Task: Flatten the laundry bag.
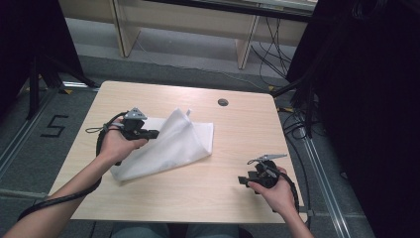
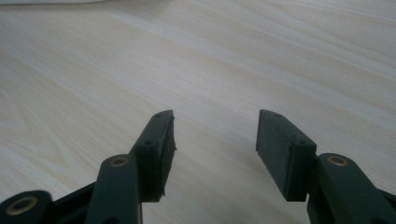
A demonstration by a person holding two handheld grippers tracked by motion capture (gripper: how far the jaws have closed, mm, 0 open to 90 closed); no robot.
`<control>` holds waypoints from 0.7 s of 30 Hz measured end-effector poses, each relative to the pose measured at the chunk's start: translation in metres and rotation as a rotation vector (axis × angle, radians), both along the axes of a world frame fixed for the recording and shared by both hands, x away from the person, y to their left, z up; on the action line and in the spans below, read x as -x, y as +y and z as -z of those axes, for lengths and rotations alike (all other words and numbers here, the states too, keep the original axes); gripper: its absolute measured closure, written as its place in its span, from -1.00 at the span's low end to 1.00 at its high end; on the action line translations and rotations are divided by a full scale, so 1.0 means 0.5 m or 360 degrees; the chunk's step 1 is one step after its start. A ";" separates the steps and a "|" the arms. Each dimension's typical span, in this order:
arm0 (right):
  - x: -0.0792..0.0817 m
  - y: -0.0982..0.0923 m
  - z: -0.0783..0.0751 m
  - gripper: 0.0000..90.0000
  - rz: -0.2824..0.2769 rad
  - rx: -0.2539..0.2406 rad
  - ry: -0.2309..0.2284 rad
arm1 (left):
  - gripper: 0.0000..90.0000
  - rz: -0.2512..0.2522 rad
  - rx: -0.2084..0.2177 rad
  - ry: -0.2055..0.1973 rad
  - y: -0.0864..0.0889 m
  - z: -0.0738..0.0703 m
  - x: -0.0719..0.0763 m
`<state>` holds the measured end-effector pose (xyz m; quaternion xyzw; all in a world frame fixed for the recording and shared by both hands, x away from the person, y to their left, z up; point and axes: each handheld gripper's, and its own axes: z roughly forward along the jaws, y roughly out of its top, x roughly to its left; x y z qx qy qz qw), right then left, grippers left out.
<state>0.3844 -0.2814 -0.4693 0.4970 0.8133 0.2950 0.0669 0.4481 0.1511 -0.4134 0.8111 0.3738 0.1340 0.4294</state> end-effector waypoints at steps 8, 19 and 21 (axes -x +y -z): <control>0.001 0.002 0.002 0.06 0.0008 -0.0027 -0.0023 | 1.00 0.0118 -0.0015 -0.0013 -0.039 -0.001 0.039; 0.001 0.002 0.002 0.06 0.0008 -0.0028 -0.0020 | 1.00 0.0180 -0.0016 0.0002 -0.052 0.003 0.071; 0.001 0.001 -0.001 0.06 -0.0004 -0.0002 0.0003 | 1.00 0.0182 -0.0018 0.0014 -0.055 0.004 0.078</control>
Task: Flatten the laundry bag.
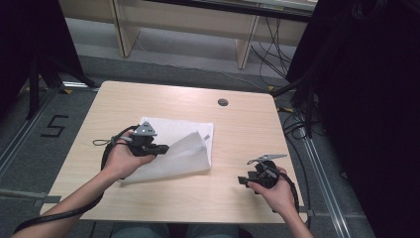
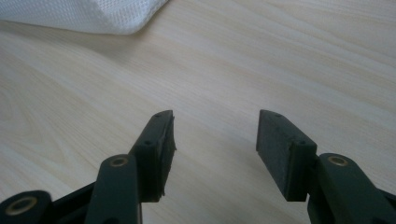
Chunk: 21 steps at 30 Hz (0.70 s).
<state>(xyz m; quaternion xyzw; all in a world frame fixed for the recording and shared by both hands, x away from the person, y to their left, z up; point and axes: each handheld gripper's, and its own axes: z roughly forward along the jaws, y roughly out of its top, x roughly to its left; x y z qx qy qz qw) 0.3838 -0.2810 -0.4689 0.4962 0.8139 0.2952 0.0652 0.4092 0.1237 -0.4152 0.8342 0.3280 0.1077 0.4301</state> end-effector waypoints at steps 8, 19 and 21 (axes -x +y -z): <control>0.000 0.002 0.003 0.06 0.0012 -0.0020 -0.0029 | 1.00 0.0025 0.0012 0.0009 -0.008 0.002 0.021; -0.001 0.005 0.009 0.06 0.0026 -0.0043 -0.0059 | 1.00 0.0111 0.0003 0.0066 -0.023 0.008 0.064; 0.000 0.005 0.007 0.06 0.0017 -0.0038 -0.0045 | 1.00 0.0125 0.0017 0.0080 -0.027 0.013 0.070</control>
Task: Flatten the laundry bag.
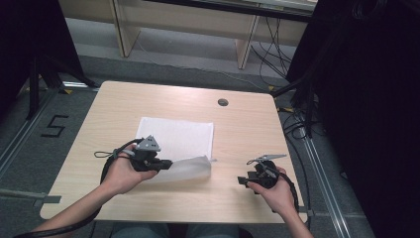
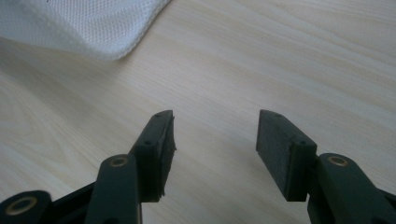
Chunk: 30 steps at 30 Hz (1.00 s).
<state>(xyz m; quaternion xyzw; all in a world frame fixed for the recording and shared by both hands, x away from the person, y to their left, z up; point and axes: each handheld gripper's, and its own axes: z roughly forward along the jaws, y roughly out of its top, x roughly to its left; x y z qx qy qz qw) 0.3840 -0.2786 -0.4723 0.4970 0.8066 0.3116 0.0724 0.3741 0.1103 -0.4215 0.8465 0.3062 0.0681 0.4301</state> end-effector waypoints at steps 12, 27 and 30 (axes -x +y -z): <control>-0.003 -0.004 -0.003 0.06 -0.0061 -0.0045 0.0049 | 0.99 0.0128 -0.0046 0.0134 -0.046 0.038 0.035; -0.004 -0.001 -0.002 0.06 -0.0072 -0.0057 0.0054 | 0.99 0.0239 -0.0091 0.0282 -0.093 0.083 0.056; -0.004 0.000 -0.001 0.06 -0.0072 -0.0056 0.0054 | 0.99 0.0265 -0.0129 0.0293 -0.105 0.093 0.054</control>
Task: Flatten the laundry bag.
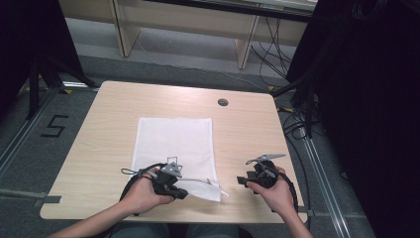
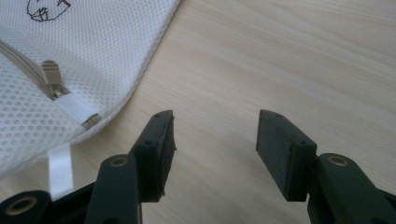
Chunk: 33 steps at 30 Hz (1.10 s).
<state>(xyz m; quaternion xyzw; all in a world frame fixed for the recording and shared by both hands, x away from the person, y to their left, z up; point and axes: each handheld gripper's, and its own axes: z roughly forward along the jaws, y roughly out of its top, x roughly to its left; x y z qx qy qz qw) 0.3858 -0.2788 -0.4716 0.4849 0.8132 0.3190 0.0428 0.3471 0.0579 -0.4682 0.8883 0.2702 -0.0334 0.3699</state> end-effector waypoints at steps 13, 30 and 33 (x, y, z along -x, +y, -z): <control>0.001 0.001 -0.005 0.06 0.0020 0.0009 -0.0021 | 0.98 0.0040 0.0046 0.0020 -0.084 0.015 -0.038; 0.002 -0.023 -0.025 0.23 0.0008 -0.0041 -0.0211 | 0.39 0.0157 0.0143 -0.0157 -0.178 0.004 -0.047; 0.006 -0.013 -0.025 0.34 0.0073 0.0003 -0.0186 | 0.26 0.0160 0.0184 -0.0226 -0.157 -0.035 -0.043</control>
